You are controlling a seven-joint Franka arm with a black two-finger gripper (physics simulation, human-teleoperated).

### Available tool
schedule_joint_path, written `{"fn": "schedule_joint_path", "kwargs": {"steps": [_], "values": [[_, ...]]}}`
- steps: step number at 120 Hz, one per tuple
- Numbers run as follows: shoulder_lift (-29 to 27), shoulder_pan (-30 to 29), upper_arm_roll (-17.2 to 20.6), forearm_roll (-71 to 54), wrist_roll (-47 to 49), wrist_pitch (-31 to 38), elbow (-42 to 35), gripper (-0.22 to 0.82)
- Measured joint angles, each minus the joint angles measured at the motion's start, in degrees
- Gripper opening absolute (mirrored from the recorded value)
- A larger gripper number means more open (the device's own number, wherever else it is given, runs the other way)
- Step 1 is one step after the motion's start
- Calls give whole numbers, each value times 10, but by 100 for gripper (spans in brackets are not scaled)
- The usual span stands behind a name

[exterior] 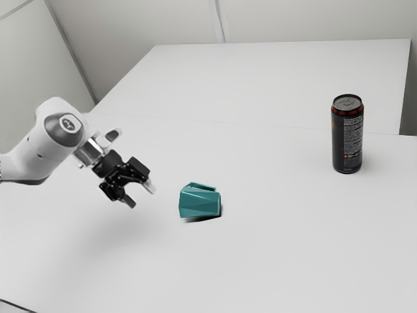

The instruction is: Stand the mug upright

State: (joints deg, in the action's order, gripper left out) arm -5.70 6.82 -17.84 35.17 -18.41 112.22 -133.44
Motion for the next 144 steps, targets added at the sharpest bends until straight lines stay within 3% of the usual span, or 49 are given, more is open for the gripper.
{"fn": "schedule_joint_path", "kwargs": {"steps": [52, 144], "values": [[69, 20, 1, 134, -108, 78, 1, 60], [137, 53, 1, 358, -291, 98, 9, 60]]}}
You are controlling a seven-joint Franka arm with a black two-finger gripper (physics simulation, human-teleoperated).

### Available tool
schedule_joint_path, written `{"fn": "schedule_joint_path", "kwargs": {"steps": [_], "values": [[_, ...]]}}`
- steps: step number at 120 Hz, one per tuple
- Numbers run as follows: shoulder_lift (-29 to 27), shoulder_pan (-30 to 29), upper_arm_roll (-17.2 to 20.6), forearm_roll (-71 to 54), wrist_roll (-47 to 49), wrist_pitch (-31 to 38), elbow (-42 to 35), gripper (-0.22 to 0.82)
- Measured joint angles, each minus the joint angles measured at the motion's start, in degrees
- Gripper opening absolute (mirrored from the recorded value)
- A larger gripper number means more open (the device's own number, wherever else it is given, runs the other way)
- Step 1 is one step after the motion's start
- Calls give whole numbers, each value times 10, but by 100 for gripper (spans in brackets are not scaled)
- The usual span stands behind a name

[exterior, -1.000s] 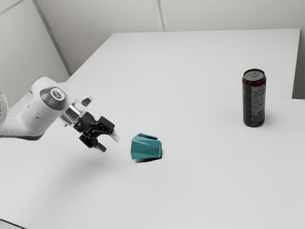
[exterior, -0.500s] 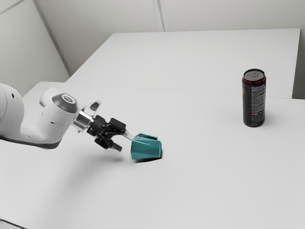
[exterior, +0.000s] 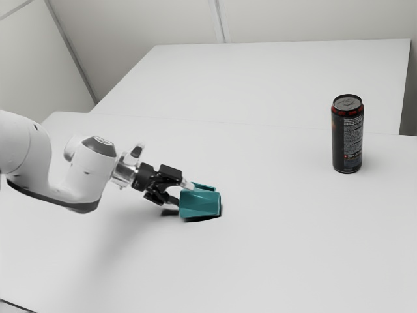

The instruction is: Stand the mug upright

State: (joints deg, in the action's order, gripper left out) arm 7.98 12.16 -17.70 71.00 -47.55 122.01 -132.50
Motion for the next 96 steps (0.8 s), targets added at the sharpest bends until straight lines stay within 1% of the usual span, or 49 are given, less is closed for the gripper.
{"fn": "schedule_joint_path", "kwargs": {"steps": [47, 96], "values": [[-4, 16, 6, 70, -57, 17, -16, 60], [0, 16, 6, 97, -91, 15, -24, 60]]}}
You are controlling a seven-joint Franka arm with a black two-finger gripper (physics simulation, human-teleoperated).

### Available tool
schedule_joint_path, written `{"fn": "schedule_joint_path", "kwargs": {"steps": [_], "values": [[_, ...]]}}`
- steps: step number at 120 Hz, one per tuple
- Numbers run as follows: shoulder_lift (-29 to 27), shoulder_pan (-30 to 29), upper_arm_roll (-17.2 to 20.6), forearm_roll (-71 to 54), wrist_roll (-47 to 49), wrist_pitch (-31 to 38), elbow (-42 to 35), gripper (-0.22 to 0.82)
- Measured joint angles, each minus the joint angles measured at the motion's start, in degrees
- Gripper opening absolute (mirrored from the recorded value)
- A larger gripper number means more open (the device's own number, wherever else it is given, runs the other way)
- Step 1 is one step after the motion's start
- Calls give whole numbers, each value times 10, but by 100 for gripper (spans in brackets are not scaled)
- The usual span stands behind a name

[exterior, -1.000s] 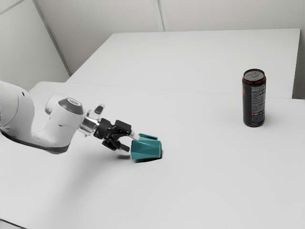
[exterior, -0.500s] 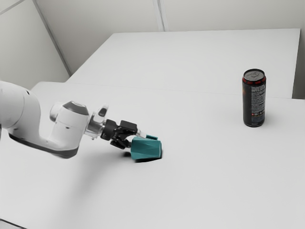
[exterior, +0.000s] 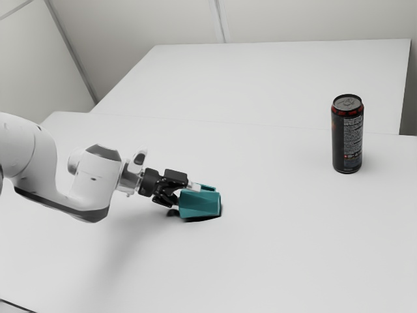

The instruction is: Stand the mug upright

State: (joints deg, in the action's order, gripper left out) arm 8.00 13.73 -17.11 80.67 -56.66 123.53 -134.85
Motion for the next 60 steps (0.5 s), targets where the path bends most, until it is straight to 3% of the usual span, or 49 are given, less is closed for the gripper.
{"fn": "schedule_joint_path", "kwargs": {"steps": [60], "values": [[14, 0, 1, 23, -30, -3, 0, 27]]}}
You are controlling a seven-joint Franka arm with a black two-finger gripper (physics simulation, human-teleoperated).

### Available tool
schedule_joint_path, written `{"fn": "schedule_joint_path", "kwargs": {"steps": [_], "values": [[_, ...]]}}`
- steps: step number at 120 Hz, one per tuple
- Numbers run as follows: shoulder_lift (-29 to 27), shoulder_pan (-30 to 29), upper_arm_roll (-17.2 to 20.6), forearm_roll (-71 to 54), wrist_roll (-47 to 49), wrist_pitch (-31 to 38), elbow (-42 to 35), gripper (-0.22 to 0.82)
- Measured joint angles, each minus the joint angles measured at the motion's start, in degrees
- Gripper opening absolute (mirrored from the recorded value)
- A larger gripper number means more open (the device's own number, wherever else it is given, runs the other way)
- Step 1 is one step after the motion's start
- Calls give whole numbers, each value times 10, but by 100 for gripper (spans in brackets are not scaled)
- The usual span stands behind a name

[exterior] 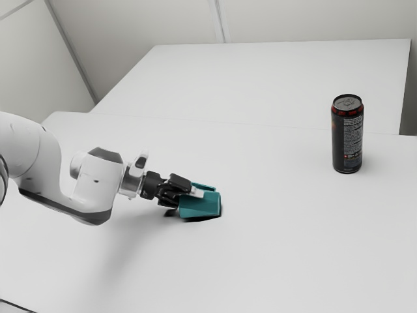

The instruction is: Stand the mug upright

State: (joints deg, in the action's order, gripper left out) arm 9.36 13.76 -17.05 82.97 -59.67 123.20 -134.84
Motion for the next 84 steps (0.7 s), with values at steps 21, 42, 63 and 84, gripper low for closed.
{"fn": "schedule_joint_path", "kwargs": {"steps": [21, 42, 63, 84], "values": [[0, 0, 0, 3, -6, -1, 1, 16], [-1, 1, 0, 5, -11, -2, 2, 7], [-3, 3, 0, 6, -14, -1, 3, -3], [-10, 6, 0, 5, -16, 1, 5, -10]]}}
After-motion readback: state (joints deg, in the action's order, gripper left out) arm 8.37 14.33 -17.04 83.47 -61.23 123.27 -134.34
